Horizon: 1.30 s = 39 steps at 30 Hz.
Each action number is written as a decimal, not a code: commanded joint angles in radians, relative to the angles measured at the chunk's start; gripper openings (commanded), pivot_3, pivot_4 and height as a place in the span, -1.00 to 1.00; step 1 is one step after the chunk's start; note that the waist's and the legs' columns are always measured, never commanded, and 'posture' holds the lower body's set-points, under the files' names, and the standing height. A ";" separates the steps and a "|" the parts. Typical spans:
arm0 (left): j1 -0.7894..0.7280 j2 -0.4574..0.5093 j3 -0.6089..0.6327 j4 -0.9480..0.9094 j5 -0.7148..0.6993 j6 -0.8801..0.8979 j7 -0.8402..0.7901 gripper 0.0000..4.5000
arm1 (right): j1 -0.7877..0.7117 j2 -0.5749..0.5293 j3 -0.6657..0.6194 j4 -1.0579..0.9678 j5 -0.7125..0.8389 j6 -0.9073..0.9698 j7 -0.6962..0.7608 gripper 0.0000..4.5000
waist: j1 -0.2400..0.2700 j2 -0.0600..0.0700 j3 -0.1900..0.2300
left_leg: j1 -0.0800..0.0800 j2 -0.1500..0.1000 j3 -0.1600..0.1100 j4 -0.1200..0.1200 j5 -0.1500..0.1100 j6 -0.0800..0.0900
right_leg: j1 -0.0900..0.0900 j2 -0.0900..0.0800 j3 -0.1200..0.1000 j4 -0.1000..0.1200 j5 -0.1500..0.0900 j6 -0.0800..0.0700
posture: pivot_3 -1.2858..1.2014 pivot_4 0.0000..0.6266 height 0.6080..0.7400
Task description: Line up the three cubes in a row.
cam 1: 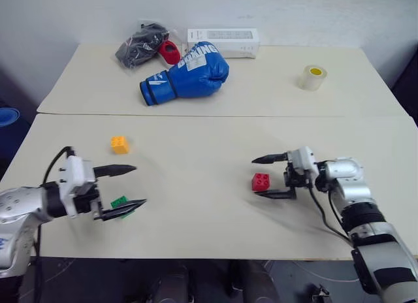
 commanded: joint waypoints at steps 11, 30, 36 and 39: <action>0.304 0.000 0.350 0.362 0.031 -0.079 -0.091 1.00 | 0.390 -0.077 -0.245 -0.501 0.229 0.145 -0.009 0.99 | 0.008 0.000 0.000 | 0.000 0.000 -0.001 -0.001 -0.004 0.000 | -0.001 -0.001 0.000 -0.004 0.000 0.000 | 0.03 -0.52 1.00; 0.091 -0.118 -0.042 0.218 0.119 -0.111 0.016 0.72 | 0.507 0.019 -0.281 -0.648 0.210 0.157 -0.138 1.00 | 0.004 0.000 0.000 | 0.001 0.001 0.001 -0.001 -0.005 0.000 | -0.001 0.000 0.001 0.000 0.000 0.000 | 0.03 -0.52 1.00; 0.044 -0.117 -0.069 0.244 0.126 -0.161 0.004 -0.14 | 0.544 0.014 -0.301 -0.670 0.202 0.165 -0.187 1.00 | 0.011 0.000 0.000 | 0.001 0.000 0.001 -0.001 -0.005 0.000 | 0.000 -0.002 0.001 -0.001 0.000 0.000 | 0.03 -0.52 1.00; 0.015 -0.116 -0.097 0.202 0.114 -0.145 0.001 -0.35 | 0.573 0.016 -0.323 -0.690 0.210 0.189 -0.234 1.00 | 0.013 0.000 0.000 | 0.001 0.000 0.000 -0.001 -0.005 0.000 | 0.000 -0.001 0.001 -0.001 0.000 0.000 | 0.03 -0.52 1.00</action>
